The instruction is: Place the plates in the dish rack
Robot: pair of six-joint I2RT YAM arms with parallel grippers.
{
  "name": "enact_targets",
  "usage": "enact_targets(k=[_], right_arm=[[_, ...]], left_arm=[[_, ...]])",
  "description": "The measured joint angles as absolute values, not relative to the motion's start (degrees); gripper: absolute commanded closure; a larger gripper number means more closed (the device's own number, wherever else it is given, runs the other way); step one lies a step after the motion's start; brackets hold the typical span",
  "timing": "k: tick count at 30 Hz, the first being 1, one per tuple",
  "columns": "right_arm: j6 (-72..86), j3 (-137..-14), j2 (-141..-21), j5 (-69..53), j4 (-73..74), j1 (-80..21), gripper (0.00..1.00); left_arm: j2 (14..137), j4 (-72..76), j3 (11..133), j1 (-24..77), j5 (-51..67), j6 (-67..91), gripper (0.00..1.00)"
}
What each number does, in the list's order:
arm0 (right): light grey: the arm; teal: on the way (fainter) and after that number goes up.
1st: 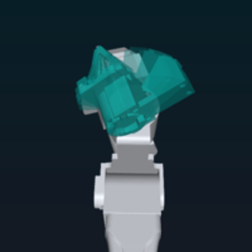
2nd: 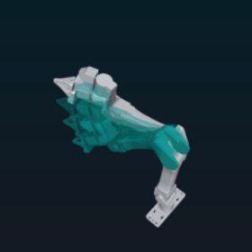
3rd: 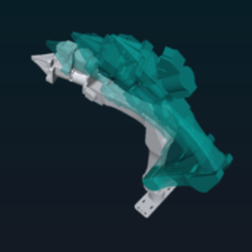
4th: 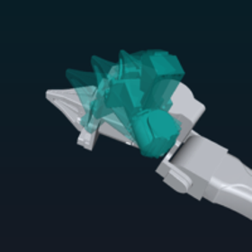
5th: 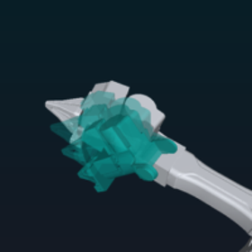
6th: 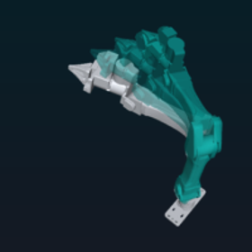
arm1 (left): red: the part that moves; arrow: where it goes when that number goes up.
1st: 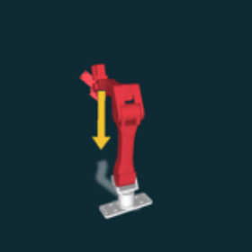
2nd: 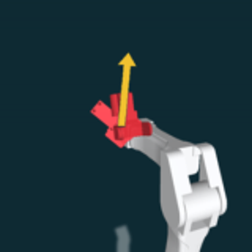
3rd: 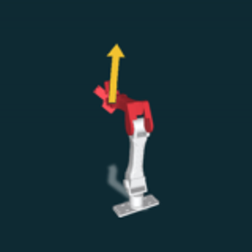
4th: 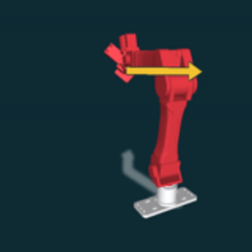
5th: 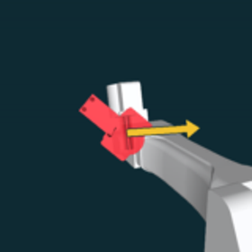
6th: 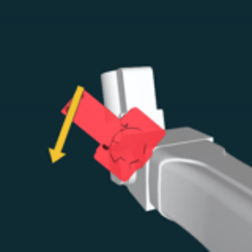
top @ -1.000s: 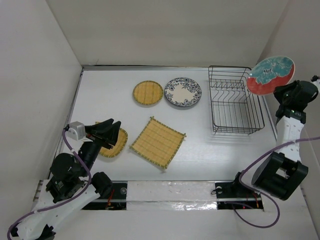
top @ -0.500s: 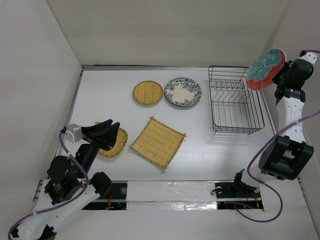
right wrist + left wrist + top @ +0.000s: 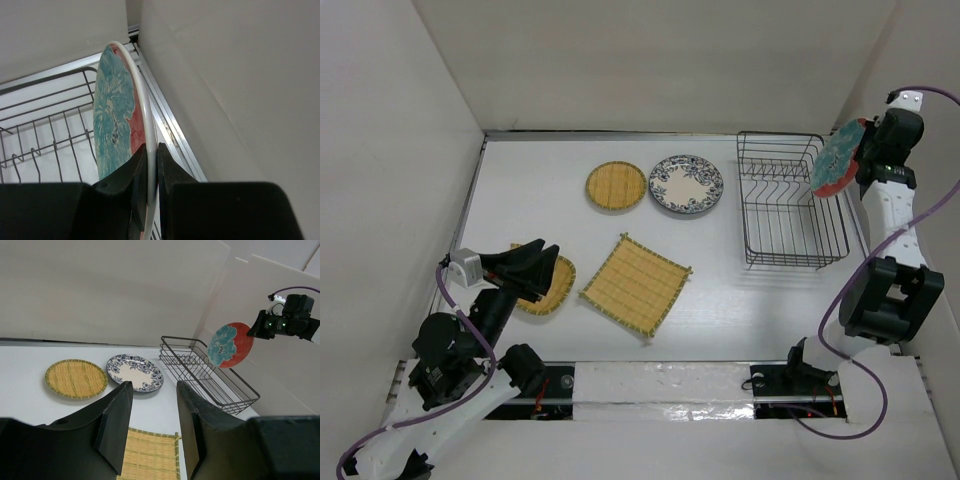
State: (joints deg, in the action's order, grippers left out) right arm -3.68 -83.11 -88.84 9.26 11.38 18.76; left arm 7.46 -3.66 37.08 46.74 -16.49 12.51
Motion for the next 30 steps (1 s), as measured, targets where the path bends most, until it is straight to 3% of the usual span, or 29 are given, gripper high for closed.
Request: enact_targets(k=[12, 30], right_arm=[[-14.5, -90.3, -97.1, 16.3, 11.1, 11.4, 1.0], [-18.3, -85.0, -98.1, 12.8, 7.2, 10.8, 1.0]], left_arm=[[7.5, -3.7, 37.1, 46.7, -16.8, 12.5, 0.62], [7.5, -3.7, 37.1, 46.7, -16.8, 12.5, 0.62]])
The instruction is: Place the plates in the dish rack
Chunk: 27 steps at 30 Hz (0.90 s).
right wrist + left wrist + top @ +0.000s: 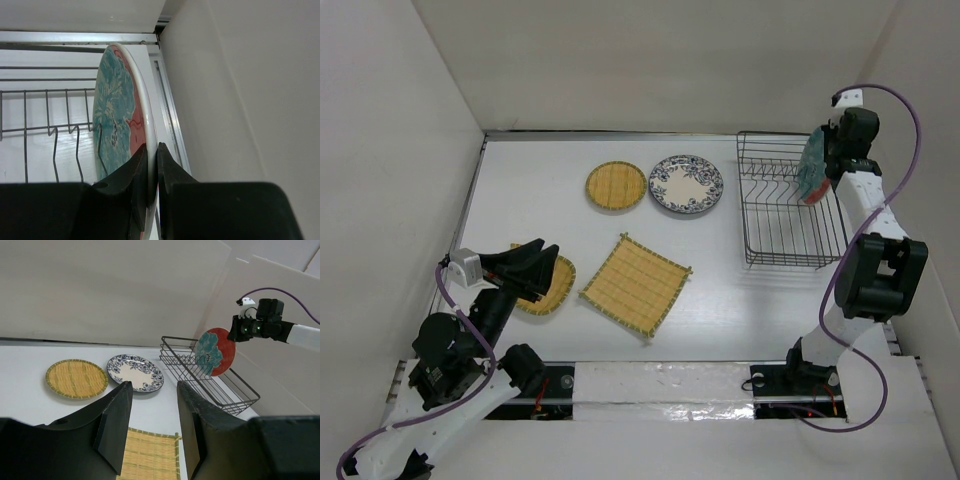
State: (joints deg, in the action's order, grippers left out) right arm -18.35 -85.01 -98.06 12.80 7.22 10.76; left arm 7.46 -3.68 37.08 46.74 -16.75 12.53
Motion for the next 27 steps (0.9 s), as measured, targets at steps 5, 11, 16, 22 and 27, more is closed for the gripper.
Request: enact_targets(k=[5, 11, 16, 22, 27], right_arm=[[-18.2, -84.5, -98.1, 12.6, 6.9, 10.8, 0.86], [-16.7, -84.5, -98.1, 12.5, 4.3, 11.0, 0.63], [-14.7, -84.5, -98.1, 12.3, 1.5, 12.1, 0.59], [-10.3, -85.6, -98.0, 13.1, 1.6, 13.5, 0.44], [-3.0, -89.2, -95.5, 13.5, 4.4, 11.7, 0.52]], left_arm=[[7.5, -3.7, 37.1, 46.7, -16.8, 12.5, 0.62], [7.5, -3.7, 37.1, 46.7, -17.0, 12.5, 0.62], [7.5, -3.7, 37.1, 46.7, -17.0, 12.5, 0.62], [7.5, -3.7, 37.1, 46.7, -17.0, 12.5, 0.62], [7.5, -3.7, 37.1, 46.7, -17.0, 12.5, 0.62]])
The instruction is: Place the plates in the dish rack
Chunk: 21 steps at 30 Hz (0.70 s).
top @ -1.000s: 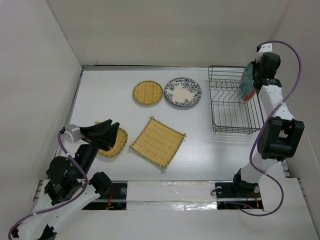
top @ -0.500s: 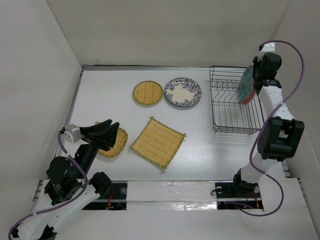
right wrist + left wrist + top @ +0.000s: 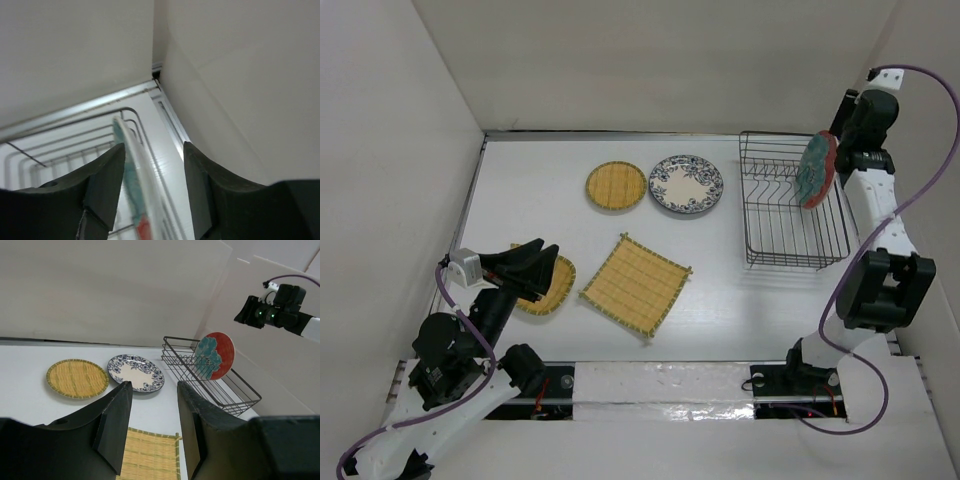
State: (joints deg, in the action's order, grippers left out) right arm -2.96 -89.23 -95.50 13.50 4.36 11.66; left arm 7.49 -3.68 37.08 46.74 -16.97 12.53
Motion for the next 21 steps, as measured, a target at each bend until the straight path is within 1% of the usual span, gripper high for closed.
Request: enact_targets(k=[1, 3, 4, 7, 8, 11, 13, 16, 19, 20, 21], right_arm=[[-1.2, -89.5, -94.1, 14.1, 4.7, 10.4, 0.7], [3.2, -89.5, -90.6, 14.6, 5.3, 6.1, 0.97], [5.0, -89.1, -88.9, 14.7, 4.9, 3.6, 1.0], [11.7, -83.3, -82.5, 16.8, 1.7, -8.3, 1.0], [14.2, -80.5, -80.7, 17.8, -0.2, -12.6, 1.0], [22.2, -73.2, -79.8, 21.9, -4.4, -24.3, 1.0], [29.4, -69.3, -82.7, 25.5, -6.4, -29.8, 1.0], [40.4, -68.8, -90.8, 28.9, -4.8, -33.5, 1.0], [46.7, -70.6, -99.0, 31.3, -0.9, -35.4, 1.0], [49.2, -71.7, -101.1, 32.6, 1.2, -36.2, 1.0], [51.4, -72.6, -102.7, 33.9, 3.0, -36.8, 1.0]], left_arm=[[7.5, -3.7, 37.1, 46.7, -17.0, 12.5, 0.63], [7.5, -3.7, 37.1, 46.7, -17.2, 12.6, 0.69], [7.5, -3.7, 37.1, 46.7, -17.6, 12.7, 0.76], [7.5, -3.7, 37.1, 46.7, -18.3, 13.2, 0.93], [7.5, -3.7, 37.1, 46.7, -18.5, 13.2, 1.0], [7.5, -3.7, 37.1, 46.7, -19.1, 13.6, 1.0], [7.7, -3.7, 37.1, 46.7, -19.3, 13.8, 1.0], [7.9, -4.1, 37.1, 46.7, -19.8, 14.2, 1.0], [8.1, -4.5, 37.1, 46.7, -20.2, 14.6, 1.0], [8.2, -4.7, 37.1, 46.7, -20.4, 14.7, 0.99], [8.4, -4.9, 37.1, 46.7, -20.6, 14.9, 0.94]])
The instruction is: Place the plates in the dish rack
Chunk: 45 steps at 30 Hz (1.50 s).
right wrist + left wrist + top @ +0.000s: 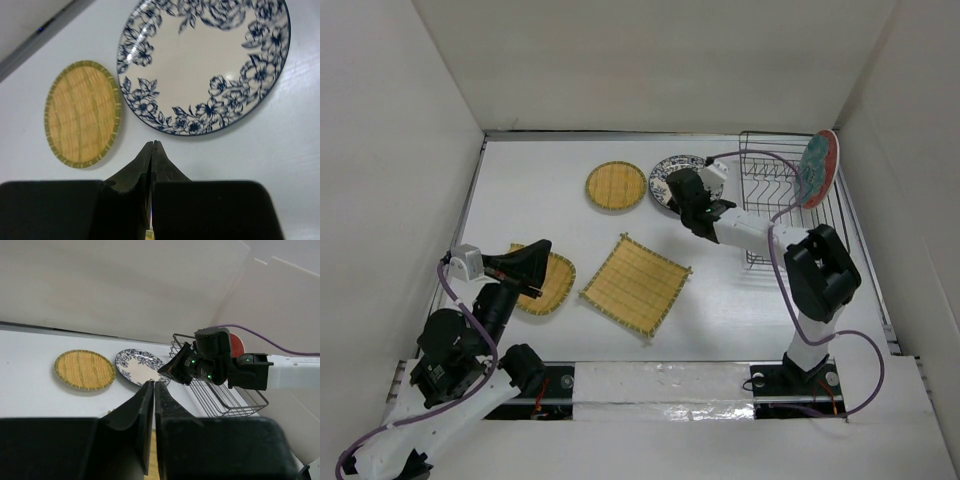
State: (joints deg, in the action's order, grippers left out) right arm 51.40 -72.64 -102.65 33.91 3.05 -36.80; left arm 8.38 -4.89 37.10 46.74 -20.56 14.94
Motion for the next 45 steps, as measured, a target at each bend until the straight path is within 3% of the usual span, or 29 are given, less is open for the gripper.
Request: enact_targets(k=[4, 5, 6, 7, 10, 12, 22, 30, 40, 45], right_arm=[[60.0, -74.9, -104.9, 37.8, 7.5, -39.7, 1.0], [62.7, -75.3, -105.0, 38.4, 8.3, -40.3, 1.0], [65.5, -75.7, -105.1, 38.8, 9.1, -40.7, 0.93], [68.4, -76.2, -105.4, 39.1, 10.0, -41.0, 0.73], [76.6, -76.9, -106.9, 39.4, 11.6, -40.9, 0.4], [82.1, -76.9, -108.6, 39.7, 13.0, -40.8, 0.34], [104.2, -77.1, -116.4, 39.0, 17.6, -39.1, 0.33], [111.7, -81.2, -119.2, 38.8, 19.8, -36.7, 0.36], [113.4, -86.5, -123.0, 38.3, 22.8, -35.4, 0.56], [113.7, -87.4, -123.6, 37.7, 23.8, -35.2, 0.61]], left_arm=[[9.2, -6.3, 37.3, 46.7, -21.8, 15.7, 0.77], [9.6, -6.7, 37.4, 46.7, -22.0, 16.0, 0.69], [10.0, -7.0, 37.5, 46.7, -22.1, 16.1, 0.64], [10.4, -7.1, 37.6, 46.7, -22.2, 16.4, 0.6], [11.2, -7.6, 37.6, 46.7, -22.1, 16.9, 0.5], [11.8, -8.0, 37.6, 46.7, -22.1, 17.2, 0.46], [12.5, -8.4, 37.6, 46.7, -21.2, 17.9, 0.44], [12.5, -8.4, 37.6, 46.7, -20.1, 17.9, 0.44], [12.5, -8.4, 37.6, 46.7, -19.9, 17.9, 0.44], [12.5, -8.4, 37.6, 46.7, -19.9, 17.9, 0.44]])
